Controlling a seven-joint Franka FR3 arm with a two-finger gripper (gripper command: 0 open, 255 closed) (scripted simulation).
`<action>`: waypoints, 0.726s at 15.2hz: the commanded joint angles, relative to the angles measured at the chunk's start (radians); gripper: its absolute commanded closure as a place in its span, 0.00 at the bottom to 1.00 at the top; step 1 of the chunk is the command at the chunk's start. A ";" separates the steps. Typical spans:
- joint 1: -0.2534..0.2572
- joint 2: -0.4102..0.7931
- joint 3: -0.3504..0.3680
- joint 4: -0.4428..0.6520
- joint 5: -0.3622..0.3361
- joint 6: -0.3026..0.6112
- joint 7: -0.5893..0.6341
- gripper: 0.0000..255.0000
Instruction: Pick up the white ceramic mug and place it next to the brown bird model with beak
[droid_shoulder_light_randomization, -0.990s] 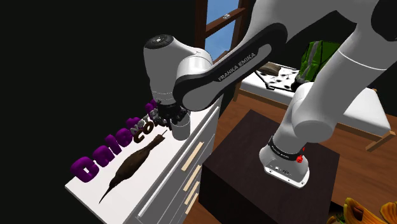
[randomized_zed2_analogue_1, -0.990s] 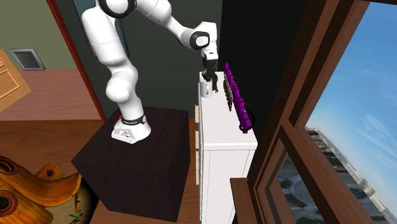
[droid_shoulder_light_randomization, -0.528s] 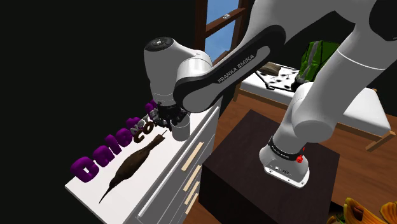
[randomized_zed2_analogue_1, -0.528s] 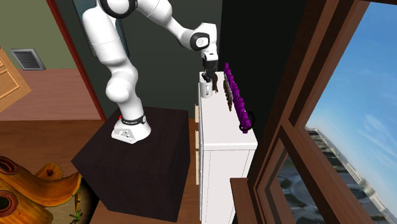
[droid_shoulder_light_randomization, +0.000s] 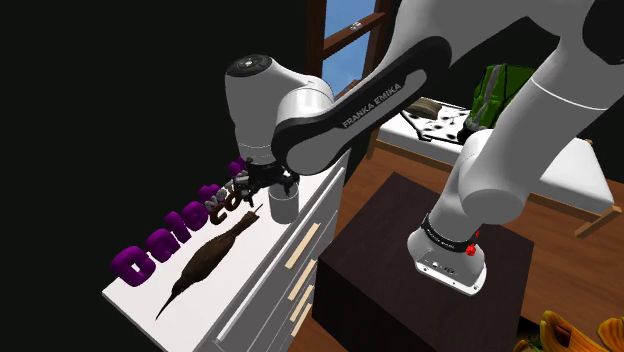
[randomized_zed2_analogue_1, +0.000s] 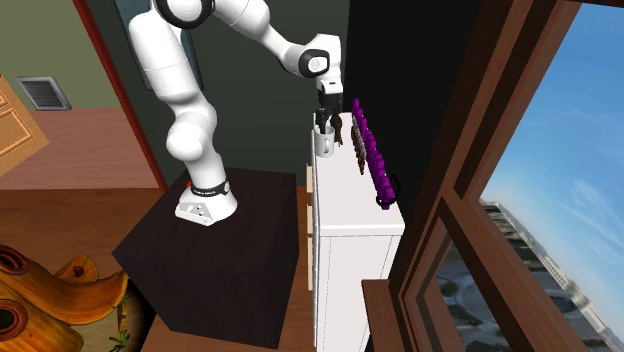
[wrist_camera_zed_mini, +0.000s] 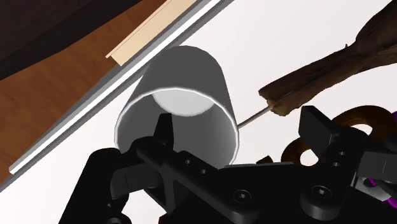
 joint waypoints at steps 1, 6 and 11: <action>0.004 -0.035 -0.003 0.023 0.020 -0.055 -0.015 0.00; 0.008 -0.068 -0.007 0.055 0.036 -0.117 -0.027 0.00; 0.008 -0.068 -0.007 0.055 0.036 -0.117 -0.027 0.00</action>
